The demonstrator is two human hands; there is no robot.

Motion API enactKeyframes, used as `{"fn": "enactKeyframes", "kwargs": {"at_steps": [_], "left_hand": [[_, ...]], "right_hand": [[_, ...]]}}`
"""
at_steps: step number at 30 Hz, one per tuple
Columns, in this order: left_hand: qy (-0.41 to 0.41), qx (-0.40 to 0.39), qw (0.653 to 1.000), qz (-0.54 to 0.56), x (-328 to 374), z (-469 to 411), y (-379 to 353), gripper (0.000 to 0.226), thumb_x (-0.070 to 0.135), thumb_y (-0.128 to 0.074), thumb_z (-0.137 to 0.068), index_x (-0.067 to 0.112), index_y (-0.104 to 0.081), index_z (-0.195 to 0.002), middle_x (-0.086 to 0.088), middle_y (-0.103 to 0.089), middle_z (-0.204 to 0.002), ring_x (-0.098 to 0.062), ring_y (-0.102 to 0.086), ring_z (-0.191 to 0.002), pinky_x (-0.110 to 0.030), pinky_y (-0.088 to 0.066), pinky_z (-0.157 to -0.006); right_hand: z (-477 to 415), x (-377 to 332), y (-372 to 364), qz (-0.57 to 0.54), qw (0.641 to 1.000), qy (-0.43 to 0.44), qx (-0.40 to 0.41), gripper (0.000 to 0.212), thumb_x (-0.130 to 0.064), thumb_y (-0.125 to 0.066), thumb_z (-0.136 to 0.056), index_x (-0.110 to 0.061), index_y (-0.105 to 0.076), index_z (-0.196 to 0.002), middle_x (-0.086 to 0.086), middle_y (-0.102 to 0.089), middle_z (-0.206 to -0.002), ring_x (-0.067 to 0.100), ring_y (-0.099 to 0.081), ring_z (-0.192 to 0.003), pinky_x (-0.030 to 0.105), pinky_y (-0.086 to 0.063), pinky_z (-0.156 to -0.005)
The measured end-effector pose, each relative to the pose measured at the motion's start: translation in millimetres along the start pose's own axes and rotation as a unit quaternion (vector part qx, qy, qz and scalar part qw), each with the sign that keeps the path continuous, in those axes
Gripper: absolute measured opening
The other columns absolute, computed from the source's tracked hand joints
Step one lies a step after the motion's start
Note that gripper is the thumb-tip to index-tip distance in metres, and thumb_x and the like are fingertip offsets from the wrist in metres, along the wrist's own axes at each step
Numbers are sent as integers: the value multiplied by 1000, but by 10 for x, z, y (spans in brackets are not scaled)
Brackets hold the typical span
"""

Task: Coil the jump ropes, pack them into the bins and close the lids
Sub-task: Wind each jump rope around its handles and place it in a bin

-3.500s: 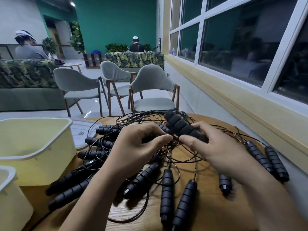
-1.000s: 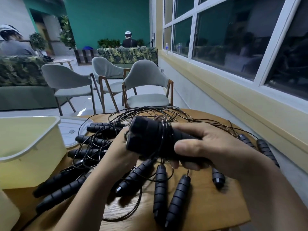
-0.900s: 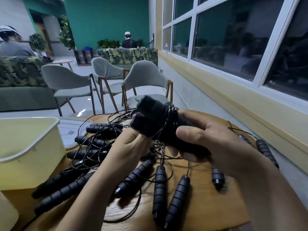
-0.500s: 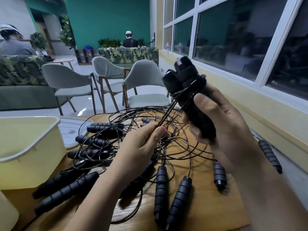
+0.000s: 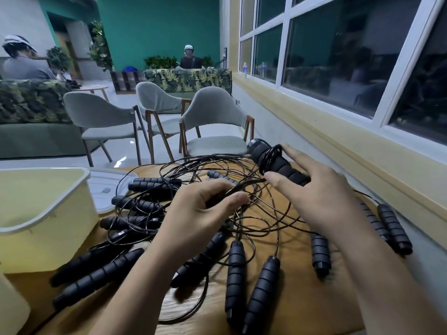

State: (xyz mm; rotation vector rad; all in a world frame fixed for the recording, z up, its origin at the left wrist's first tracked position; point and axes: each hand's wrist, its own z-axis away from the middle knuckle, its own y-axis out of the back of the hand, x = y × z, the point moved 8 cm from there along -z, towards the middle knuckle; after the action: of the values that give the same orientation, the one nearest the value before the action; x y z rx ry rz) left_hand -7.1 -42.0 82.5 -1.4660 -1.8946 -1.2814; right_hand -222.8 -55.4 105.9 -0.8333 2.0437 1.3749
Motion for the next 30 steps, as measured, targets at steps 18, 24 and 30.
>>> {"fn": "enactKeyframes", "kwargs": {"at_steps": [18, 24, 30], "left_hand": [[-63, -7, 997, 48, 175, -48, 51, 15, 37, -73, -96, 22, -76, -94, 7, -74, -85, -8, -67, -78, -24, -51, -69], [-44, -37, 994, 90, 96, -51, -17, 28, 39, -64, -98, 19, -80, -107, -4, -79, -109, -28, -73, -109, -41, -57, -92], [-38, -26, 999, 22, -33, -75, 7, 14, 19, -68, -100, 29, -78, -98, 2, -77, -95, -23, -72, -93, -53, -59, -84]], "right_hand": [[354, -149, -74, -62, 908, 6, -415, 58, -66, -85, -79, -72, -60, -131, 8, -78, -84, 20, -59, -65, 33, -44, -61], [399, -173, -180, -189, 865, 4, -465, 58, -46, -82, -79, -44, -72, -137, 20, -71, -81, 20, -56, -60, 22, -39, -47], [351, -178, -304, -303, 833, 6, -462, 47, -32, -74, -85, -22, -76, -131, 14, -71, -86, 19, -66, -66, 19, -41, -43]]}}
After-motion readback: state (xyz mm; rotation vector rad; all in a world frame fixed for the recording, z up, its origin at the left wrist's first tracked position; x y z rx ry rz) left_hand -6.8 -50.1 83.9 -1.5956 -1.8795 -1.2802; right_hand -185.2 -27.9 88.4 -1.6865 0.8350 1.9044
